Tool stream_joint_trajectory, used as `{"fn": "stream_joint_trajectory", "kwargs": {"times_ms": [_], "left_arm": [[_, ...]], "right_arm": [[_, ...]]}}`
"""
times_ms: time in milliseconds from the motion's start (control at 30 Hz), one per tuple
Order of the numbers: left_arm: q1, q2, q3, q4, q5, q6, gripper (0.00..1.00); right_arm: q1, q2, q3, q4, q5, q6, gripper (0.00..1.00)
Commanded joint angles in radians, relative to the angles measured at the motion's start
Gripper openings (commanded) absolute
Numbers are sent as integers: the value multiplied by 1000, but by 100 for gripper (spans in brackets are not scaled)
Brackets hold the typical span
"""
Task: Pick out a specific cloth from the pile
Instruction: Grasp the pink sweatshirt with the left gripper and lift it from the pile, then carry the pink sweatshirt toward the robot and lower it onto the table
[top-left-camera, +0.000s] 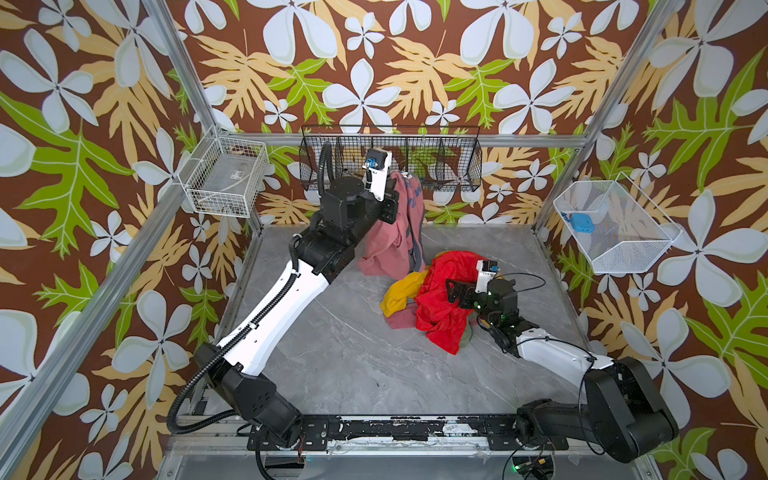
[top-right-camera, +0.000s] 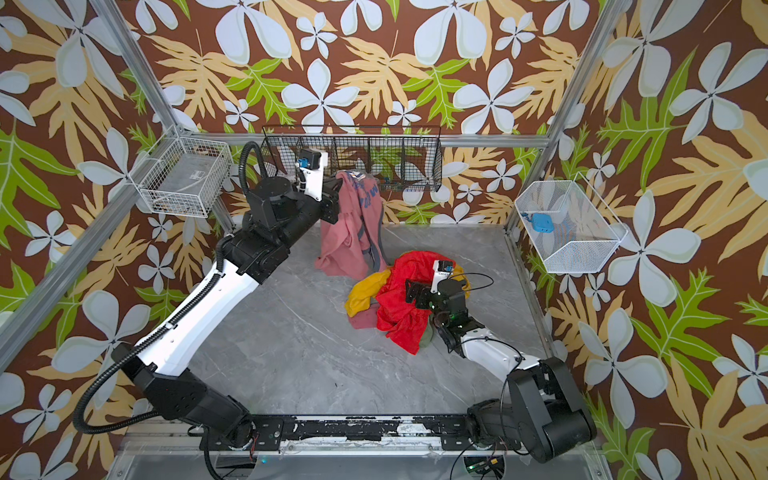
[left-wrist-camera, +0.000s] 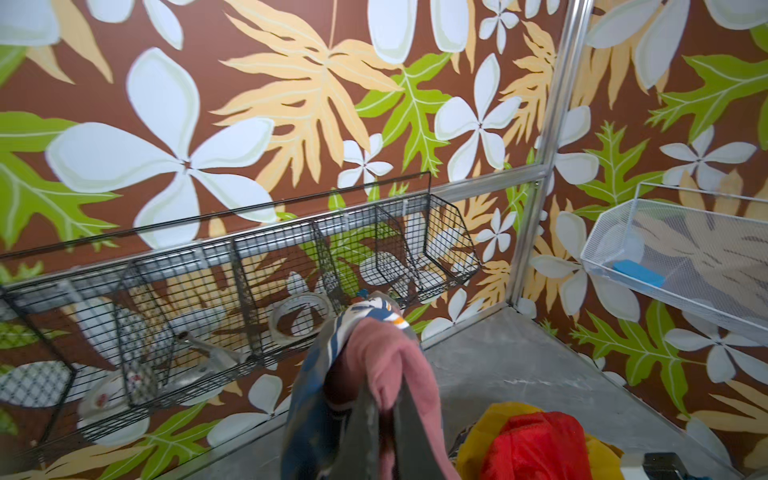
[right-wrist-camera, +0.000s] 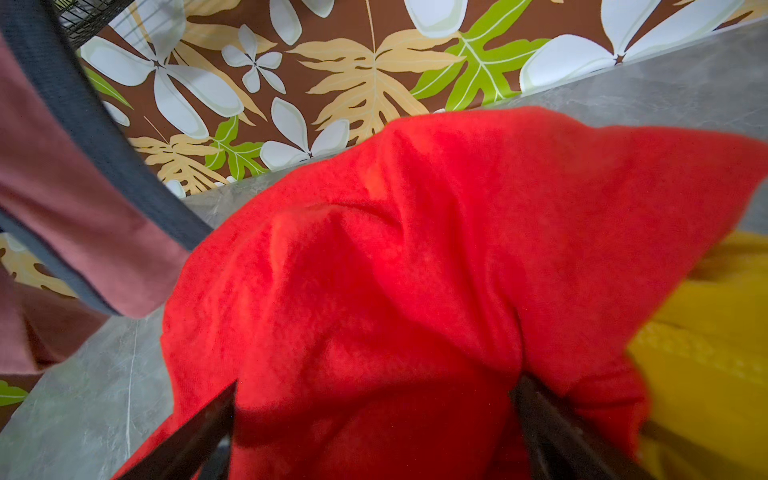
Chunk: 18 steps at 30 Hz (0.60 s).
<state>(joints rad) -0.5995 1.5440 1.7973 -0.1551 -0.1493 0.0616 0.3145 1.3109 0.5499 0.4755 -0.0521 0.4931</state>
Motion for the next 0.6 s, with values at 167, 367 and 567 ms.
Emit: {"fn": "stream_joint_trajectory", "kwargs": {"times_ms": [167,367,567], "left_arm": [[113,-138,-151,-6,-162,-12,0],[205,-271,-346,-20,-235,-16,0],[243,-338,-509,-73,-331,-16,0]], "right_arm": [[0,-46,5,-15,0,-16,99],[-1,-106,29,-39,-12,-40,100],[0,-160,61,-98,-10,-69,100]]}}
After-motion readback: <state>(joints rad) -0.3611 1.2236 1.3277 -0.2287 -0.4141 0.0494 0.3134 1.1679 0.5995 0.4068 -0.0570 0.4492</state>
